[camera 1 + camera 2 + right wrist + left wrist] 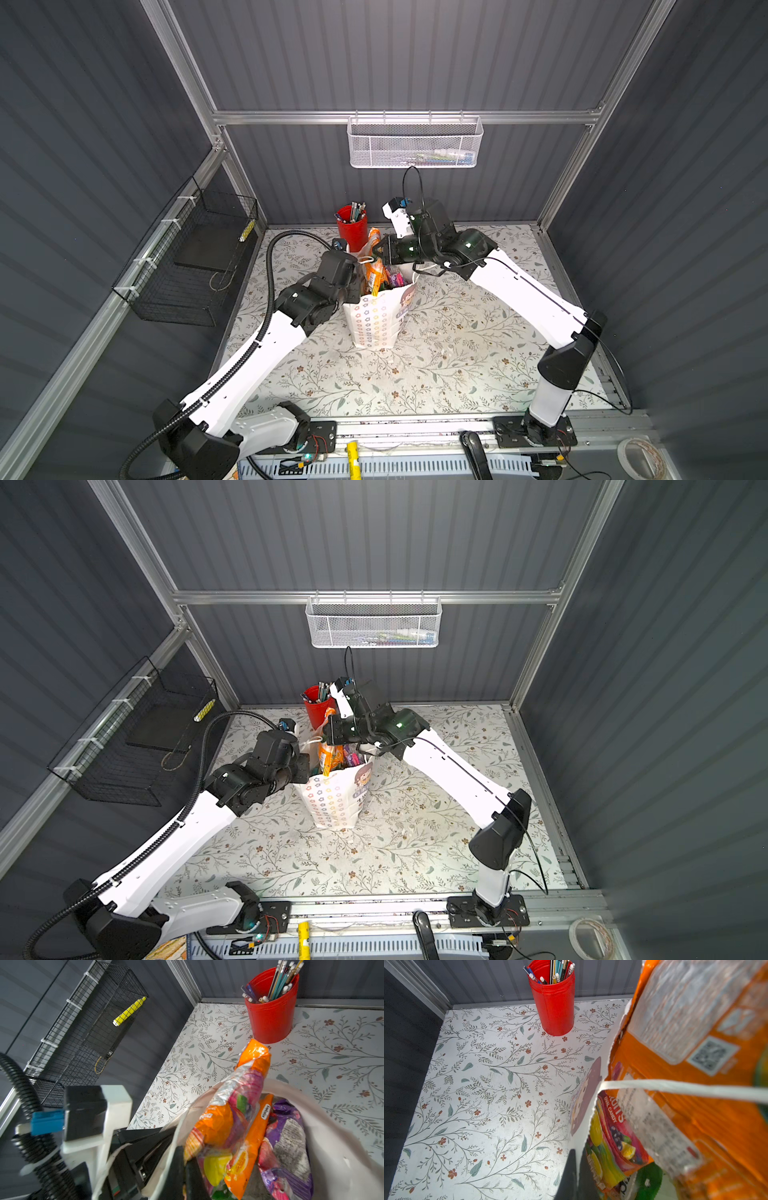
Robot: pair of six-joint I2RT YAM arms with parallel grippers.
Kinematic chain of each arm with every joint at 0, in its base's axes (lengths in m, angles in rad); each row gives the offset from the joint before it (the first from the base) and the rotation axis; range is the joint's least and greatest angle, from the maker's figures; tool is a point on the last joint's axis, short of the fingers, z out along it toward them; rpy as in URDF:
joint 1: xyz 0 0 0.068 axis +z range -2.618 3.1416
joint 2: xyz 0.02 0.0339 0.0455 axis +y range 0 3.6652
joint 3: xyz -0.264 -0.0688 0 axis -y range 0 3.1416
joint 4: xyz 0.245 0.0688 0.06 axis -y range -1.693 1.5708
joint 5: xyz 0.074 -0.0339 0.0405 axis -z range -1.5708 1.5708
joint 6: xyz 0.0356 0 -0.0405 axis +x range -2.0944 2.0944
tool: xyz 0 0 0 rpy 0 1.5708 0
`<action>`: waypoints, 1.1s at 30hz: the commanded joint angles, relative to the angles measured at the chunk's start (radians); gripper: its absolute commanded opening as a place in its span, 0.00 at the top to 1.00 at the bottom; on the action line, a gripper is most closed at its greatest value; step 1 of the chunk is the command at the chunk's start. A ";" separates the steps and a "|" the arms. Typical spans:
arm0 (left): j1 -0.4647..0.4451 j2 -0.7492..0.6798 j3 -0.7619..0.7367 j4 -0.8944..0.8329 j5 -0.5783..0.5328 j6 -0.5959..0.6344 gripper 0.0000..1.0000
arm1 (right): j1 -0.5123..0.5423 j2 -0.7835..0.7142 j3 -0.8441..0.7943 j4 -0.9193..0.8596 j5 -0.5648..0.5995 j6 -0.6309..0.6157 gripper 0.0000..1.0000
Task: Place the snacks into the paper bag
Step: 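Lower the orange packet into the bag and open the right gripper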
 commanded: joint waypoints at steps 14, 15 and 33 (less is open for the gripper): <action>-0.006 -0.007 0.011 0.046 -0.015 0.026 1.00 | -0.104 0.108 0.170 -0.129 -0.109 -0.033 1.00; -0.006 -0.006 0.011 0.046 -0.016 0.026 1.00 | -0.103 0.113 0.167 -0.136 -0.107 -0.039 1.00; -0.006 -0.004 0.010 0.044 -0.040 0.026 1.00 | 0.058 -0.059 -0.186 -0.014 -0.145 -0.130 1.00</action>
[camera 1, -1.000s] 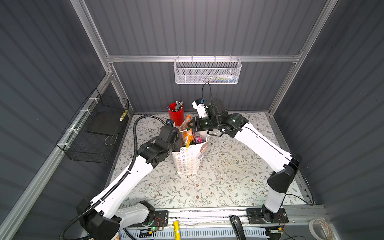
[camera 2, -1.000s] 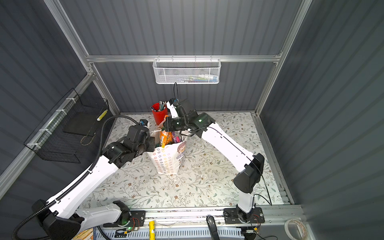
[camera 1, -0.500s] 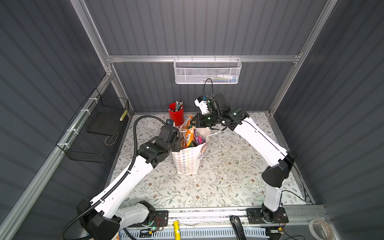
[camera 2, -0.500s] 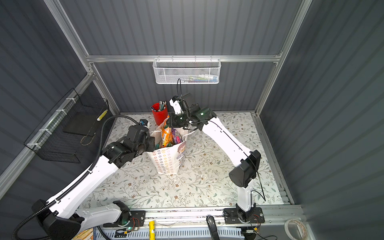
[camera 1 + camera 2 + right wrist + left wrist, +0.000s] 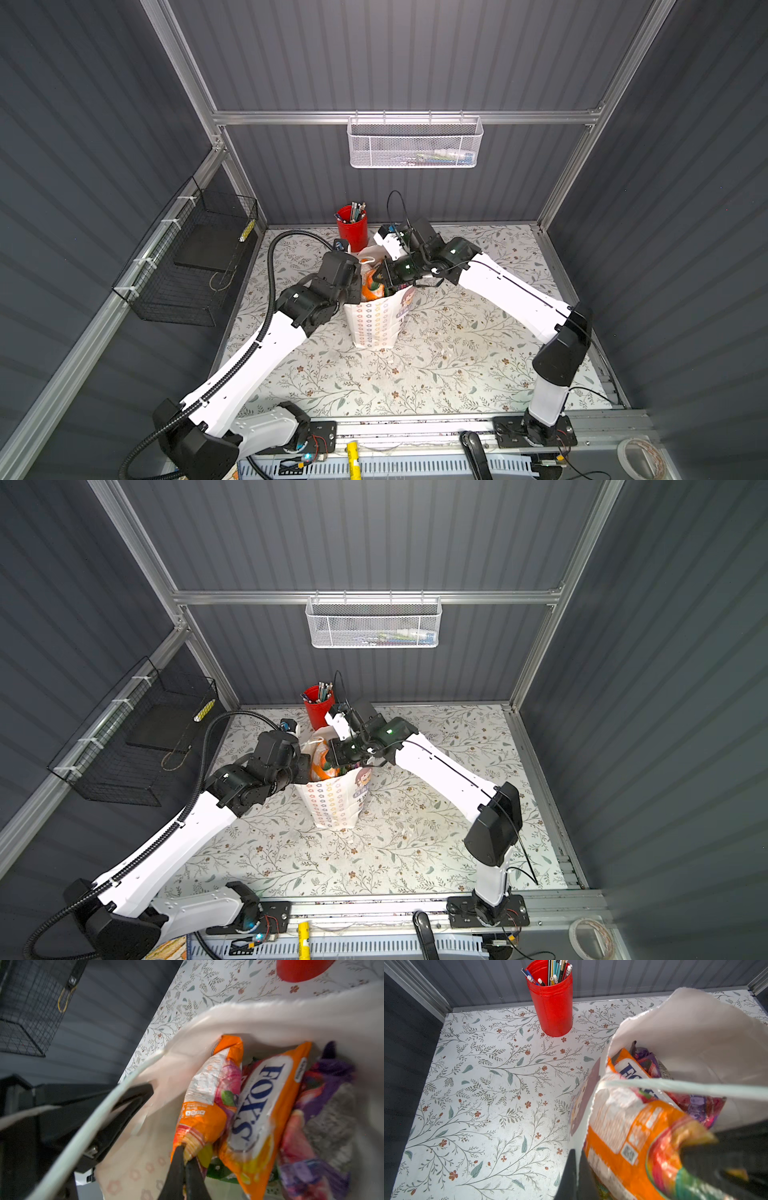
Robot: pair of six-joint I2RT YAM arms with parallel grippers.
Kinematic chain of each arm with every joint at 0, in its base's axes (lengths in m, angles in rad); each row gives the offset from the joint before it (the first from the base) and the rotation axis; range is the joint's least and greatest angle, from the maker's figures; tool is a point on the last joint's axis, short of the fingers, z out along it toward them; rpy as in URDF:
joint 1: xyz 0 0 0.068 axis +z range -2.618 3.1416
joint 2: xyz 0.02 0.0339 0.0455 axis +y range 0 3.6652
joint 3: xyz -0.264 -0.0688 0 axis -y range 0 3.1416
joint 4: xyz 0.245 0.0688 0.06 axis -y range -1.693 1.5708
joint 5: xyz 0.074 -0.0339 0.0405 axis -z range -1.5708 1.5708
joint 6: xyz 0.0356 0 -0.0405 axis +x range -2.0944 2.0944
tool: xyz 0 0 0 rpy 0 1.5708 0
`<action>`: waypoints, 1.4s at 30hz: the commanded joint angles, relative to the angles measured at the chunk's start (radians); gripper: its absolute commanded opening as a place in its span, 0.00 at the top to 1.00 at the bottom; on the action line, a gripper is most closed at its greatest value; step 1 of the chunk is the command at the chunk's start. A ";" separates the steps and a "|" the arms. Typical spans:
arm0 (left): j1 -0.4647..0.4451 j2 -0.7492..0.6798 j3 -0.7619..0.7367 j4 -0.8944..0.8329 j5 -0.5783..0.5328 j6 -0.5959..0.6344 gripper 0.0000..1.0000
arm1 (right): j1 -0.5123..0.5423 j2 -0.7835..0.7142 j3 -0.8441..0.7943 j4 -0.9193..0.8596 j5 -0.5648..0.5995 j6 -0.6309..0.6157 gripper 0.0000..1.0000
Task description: Place the snacks into the paper bag
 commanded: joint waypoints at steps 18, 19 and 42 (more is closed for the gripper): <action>-0.006 -0.004 0.009 0.044 -0.034 0.019 1.00 | 0.053 0.054 0.079 -0.104 0.185 -0.055 0.88; -0.006 -0.004 0.009 0.044 -0.035 0.019 1.00 | 0.049 0.065 0.089 -0.121 0.218 -0.050 0.86; -0.006 -0.011 0.009 0.043 -0.047 0.020 0.86 | 0.112 -0.398 -0.146 0.063 0.586 -0.013 0.01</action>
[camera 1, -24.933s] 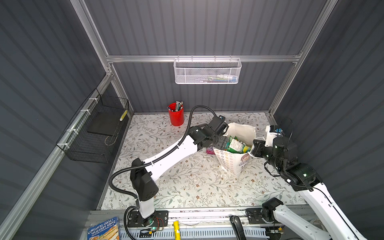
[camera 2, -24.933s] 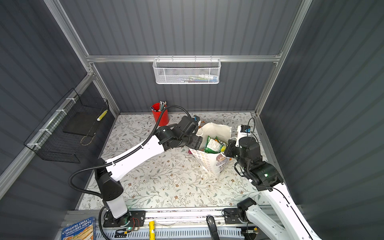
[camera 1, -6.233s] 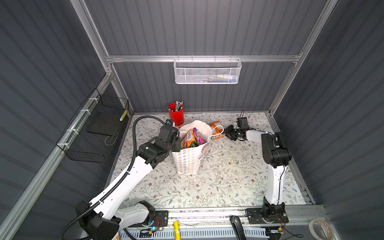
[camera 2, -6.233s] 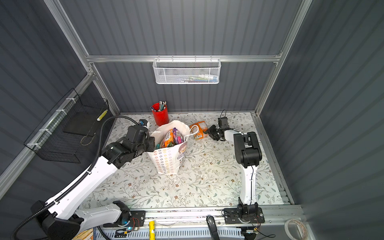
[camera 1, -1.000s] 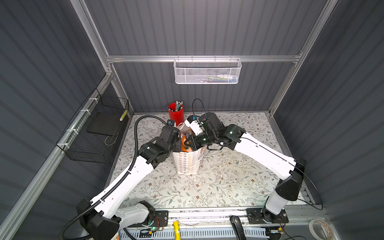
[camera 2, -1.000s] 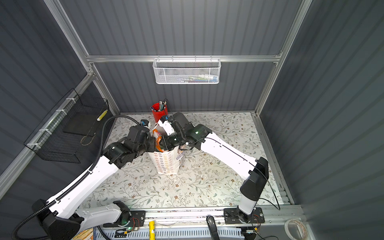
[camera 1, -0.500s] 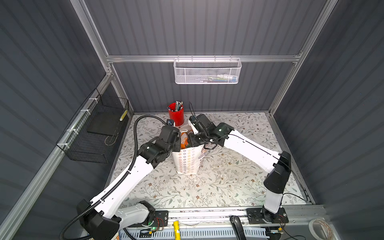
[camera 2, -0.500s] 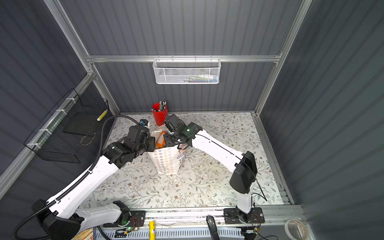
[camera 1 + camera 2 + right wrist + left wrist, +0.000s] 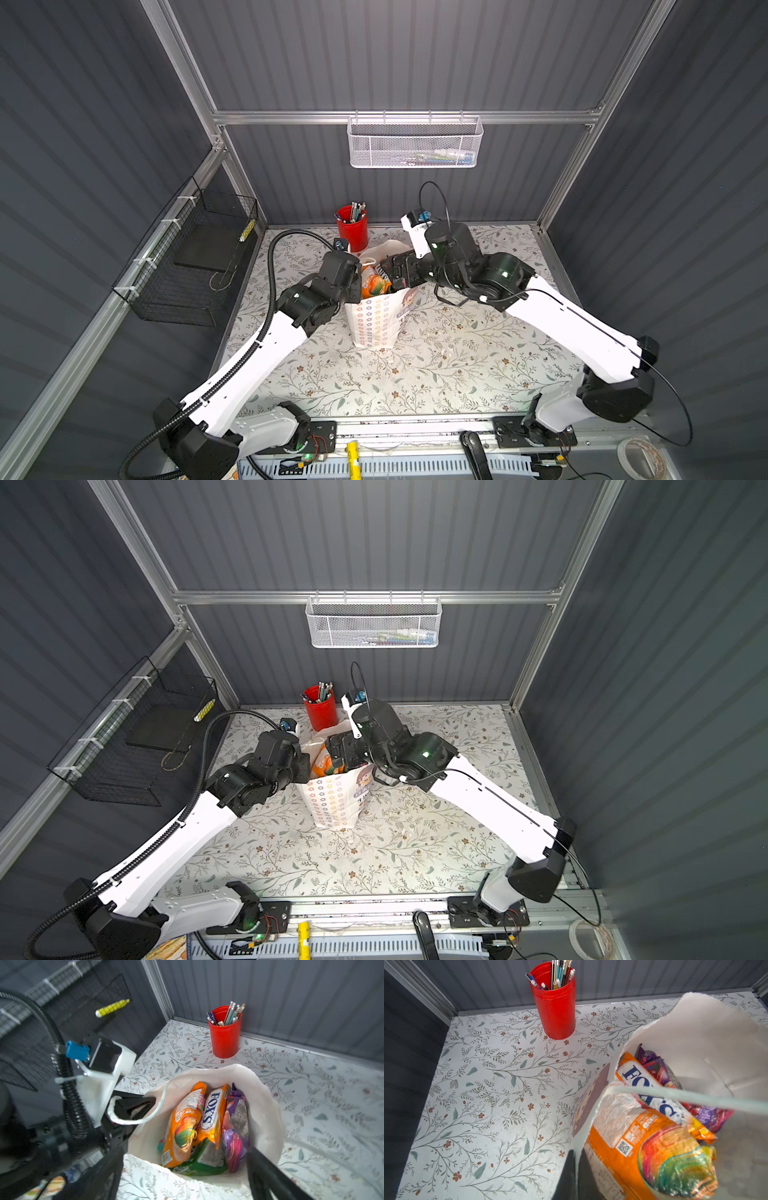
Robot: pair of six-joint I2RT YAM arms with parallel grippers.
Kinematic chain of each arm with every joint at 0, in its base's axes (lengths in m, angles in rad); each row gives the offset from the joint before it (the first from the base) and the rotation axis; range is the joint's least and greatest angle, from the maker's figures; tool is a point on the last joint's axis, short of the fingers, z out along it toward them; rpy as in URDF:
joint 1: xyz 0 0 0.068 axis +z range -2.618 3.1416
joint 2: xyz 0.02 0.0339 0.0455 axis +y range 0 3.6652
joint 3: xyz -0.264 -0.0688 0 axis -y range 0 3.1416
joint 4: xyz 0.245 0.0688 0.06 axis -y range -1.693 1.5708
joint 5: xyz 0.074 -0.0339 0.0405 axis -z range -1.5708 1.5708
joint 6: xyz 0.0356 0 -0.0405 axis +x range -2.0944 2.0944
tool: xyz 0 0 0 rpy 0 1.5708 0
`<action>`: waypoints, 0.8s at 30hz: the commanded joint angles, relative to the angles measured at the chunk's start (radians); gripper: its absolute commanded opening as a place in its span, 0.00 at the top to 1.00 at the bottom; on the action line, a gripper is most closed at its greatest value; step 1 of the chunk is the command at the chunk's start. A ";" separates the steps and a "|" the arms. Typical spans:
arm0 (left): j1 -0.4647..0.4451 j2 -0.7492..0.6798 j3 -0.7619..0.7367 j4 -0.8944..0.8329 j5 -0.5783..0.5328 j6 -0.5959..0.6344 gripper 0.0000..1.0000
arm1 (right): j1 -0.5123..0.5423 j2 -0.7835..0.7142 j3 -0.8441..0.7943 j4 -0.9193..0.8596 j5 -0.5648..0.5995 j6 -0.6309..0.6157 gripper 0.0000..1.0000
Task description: Place the snacks into the paper bag
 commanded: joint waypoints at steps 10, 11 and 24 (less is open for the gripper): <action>-0.002 -0.016 0.011 0.029 -0.024 0.024 0.62 | -0.031 -0.250 -0.310 0.114 0.150 0.152 0.01; -0.001 -0.020 0.011 0.029 -0.022 0.023 0.55 | -0.036 -0.263 -0.336 0.132 0.152 0.167 0.01; -0.002 -0.109 0.005 0.044 -0.016 0.041 0.05 | -0.103 -0.202 -0.409 0.232 0.043 0.327 0.17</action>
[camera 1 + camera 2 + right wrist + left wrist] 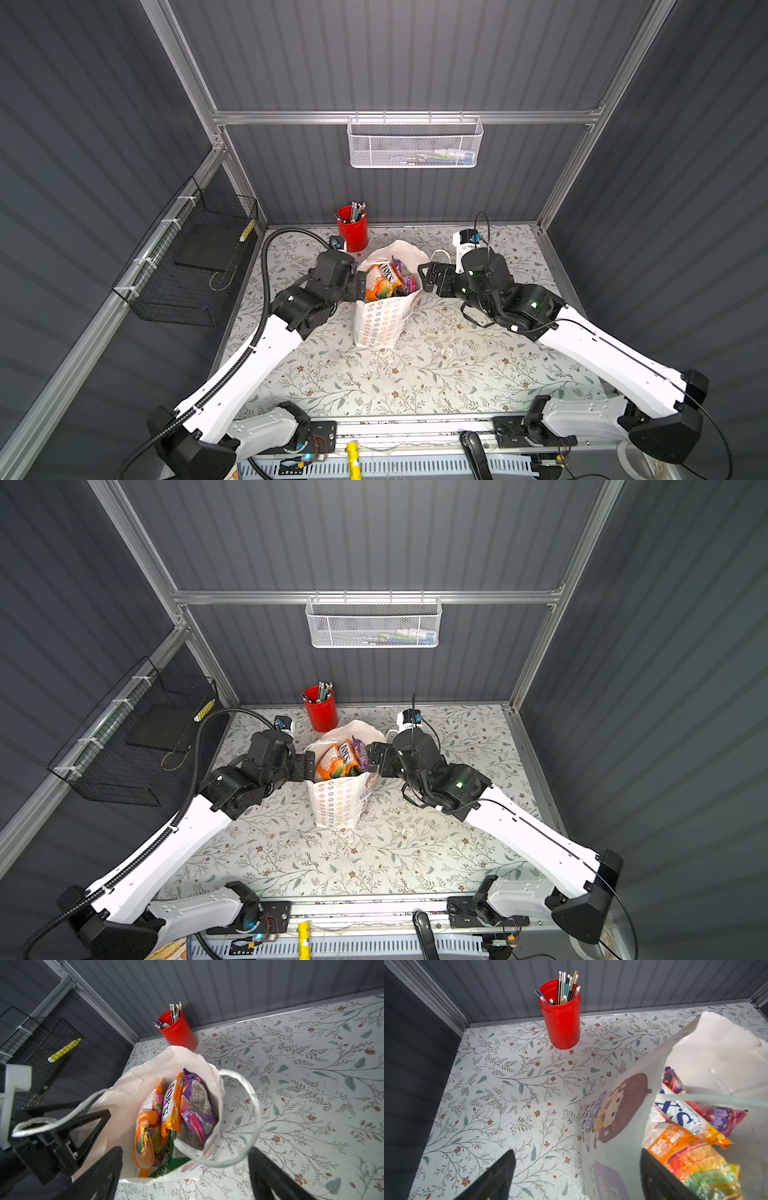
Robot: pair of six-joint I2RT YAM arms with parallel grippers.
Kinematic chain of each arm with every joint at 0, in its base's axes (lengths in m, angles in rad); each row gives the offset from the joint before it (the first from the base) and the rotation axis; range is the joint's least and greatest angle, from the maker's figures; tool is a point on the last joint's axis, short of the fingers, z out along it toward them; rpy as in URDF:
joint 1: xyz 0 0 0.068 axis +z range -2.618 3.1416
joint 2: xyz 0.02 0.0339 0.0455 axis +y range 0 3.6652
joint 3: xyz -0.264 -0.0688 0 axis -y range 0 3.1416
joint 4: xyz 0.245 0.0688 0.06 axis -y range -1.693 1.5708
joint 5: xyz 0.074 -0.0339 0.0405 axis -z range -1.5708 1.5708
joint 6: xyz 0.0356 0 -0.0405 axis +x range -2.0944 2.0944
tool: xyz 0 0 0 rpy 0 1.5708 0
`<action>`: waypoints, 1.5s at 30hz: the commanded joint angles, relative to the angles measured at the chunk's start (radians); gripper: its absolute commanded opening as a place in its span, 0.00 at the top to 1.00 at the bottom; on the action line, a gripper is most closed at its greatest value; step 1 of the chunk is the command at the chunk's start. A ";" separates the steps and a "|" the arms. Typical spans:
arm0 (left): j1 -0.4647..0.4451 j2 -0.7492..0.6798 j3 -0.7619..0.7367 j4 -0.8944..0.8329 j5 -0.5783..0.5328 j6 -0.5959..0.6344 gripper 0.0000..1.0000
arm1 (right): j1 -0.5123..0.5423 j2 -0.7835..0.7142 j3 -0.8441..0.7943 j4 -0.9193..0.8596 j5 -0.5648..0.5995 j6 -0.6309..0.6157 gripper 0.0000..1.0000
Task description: Place the snacks into the paper bag
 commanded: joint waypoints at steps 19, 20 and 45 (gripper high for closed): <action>-0.002 -0.056 0.068 0.030 -0.021 -0.017 0.22 | -0.094 -0.002 0.016 -0.005 0.017 -0.004 0.27; -0.002 -0.059 0.072 0.035 -0.019 -0.018 0.24 | -0.093 -0.022 0.003 -0.004 0.044 -0.014 0.23; 0.000 0.225 0.578 -0.062 0.190 -0.076 1.00 | -0.239 0.197 0.415 0.130 -0.675 -0.123 1.00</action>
